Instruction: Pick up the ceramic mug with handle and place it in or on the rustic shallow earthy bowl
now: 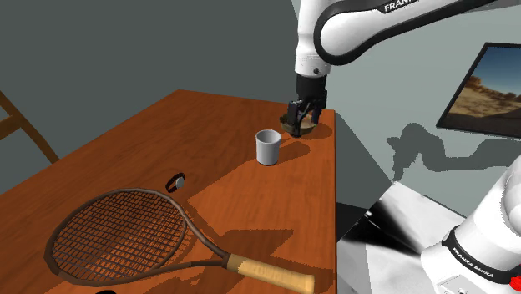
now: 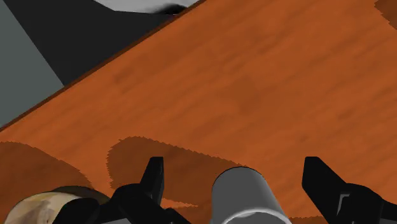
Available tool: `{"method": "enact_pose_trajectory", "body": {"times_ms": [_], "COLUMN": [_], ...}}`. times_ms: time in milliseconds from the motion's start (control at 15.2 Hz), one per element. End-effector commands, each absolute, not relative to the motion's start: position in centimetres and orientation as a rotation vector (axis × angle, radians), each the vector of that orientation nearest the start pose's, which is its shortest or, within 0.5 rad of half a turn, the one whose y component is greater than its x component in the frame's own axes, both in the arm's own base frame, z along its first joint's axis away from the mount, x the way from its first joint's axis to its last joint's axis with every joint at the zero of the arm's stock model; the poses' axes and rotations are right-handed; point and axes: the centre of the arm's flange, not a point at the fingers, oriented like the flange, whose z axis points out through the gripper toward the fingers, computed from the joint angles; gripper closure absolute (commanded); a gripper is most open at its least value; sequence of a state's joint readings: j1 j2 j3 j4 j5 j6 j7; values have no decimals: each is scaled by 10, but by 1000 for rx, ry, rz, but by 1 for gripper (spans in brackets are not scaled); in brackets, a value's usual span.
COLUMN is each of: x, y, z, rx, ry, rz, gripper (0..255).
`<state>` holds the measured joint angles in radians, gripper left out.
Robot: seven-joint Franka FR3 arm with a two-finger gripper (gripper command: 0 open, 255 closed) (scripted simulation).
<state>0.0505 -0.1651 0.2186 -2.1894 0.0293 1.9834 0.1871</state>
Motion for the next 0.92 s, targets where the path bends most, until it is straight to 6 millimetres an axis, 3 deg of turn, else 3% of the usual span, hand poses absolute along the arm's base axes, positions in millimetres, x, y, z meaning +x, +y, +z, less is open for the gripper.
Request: {"method": "enact_pose_trajectory", "body": {"times_ms": [0,660,858], "x": [495,588,588], "y": [151,226,225], "z": [442,388,372], "rx": [-3166,-3208,-3208], "ry": [-97,-63,-63], "rz": [57,20,20], "gripper": [0,0,0]}}
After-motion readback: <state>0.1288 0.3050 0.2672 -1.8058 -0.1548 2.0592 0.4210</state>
